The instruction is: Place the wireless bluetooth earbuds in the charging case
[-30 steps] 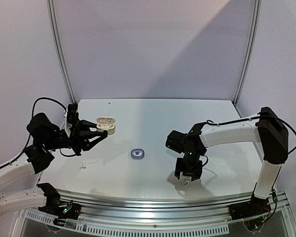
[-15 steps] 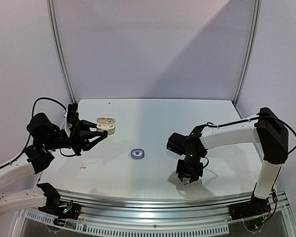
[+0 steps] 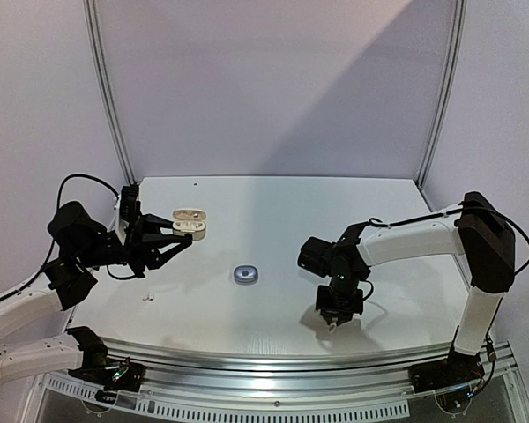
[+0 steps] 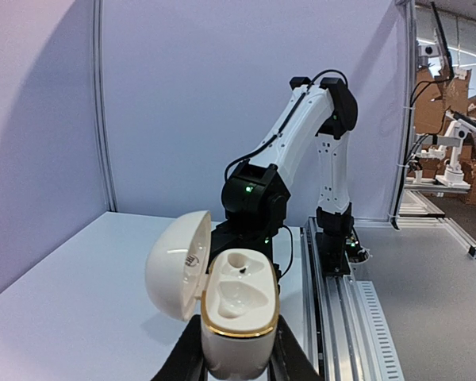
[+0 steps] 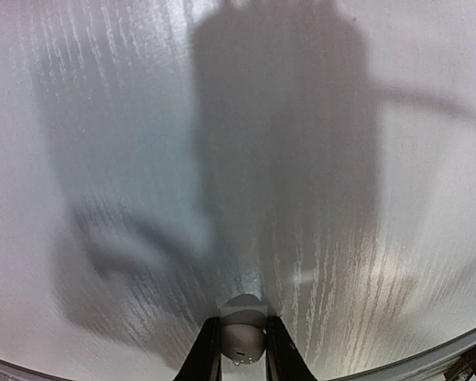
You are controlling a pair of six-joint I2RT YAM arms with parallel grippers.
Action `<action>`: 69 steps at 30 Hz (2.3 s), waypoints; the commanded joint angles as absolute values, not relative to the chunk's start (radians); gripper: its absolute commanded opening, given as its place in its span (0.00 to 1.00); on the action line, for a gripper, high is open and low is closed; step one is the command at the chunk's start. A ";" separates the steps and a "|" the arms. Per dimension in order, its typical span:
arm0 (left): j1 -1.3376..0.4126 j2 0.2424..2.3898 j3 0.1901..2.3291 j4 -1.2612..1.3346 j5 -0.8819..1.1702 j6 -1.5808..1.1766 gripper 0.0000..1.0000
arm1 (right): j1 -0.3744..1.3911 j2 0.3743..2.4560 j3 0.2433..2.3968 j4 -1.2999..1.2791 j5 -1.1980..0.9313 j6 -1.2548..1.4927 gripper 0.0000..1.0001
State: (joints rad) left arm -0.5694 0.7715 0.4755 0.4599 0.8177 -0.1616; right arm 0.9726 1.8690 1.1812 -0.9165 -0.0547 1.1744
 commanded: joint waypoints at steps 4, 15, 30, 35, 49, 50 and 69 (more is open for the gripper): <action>-0.584 0.762 0.462 0.477 0.815 -0.150 0.00 | 0.973 1.891 1.228 -0.934 -0.006 1.107 0.09; -0.584 0.752 0.456 0.489 0.745 -0.125 0.00 | 1.008 1.796 1.623 -0.929 0.262 0.726 0.05; -0.596 0.778 0.399 0.644 0.580 -0.097 0.00 | 1.233 1.670 1.792 -0.172 0.199 0.150 0.00; -0.603 0.772 0.412 0.627 0.577 -0.114 0.00 | 1.270 1.731 1.819 -0.094 0.129 0.025 0.00; -0.604 0.757 0.441 0.593 0.569 -0.155 0.00 | 1.271 1.791 1.806 -0.088 0.054 -0.073 0.00; -0.604 0.758 0.444 0.592 0.569 -0.156 0.00 | 1.271 1.793 1.802 -0.087 0.055 -0.078 0.00; -0.604 0.767 0.455 0.601 0.604 -0.158 0.00 | 1.271 1.794 1.744 -0.115 0.144 -0.164 0.00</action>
State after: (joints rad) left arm -0.5888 0.7643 0.4263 0.6044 0.5831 -0.1543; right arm 1.2694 1.7870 1.7599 -0.1089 0.1230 -0.1440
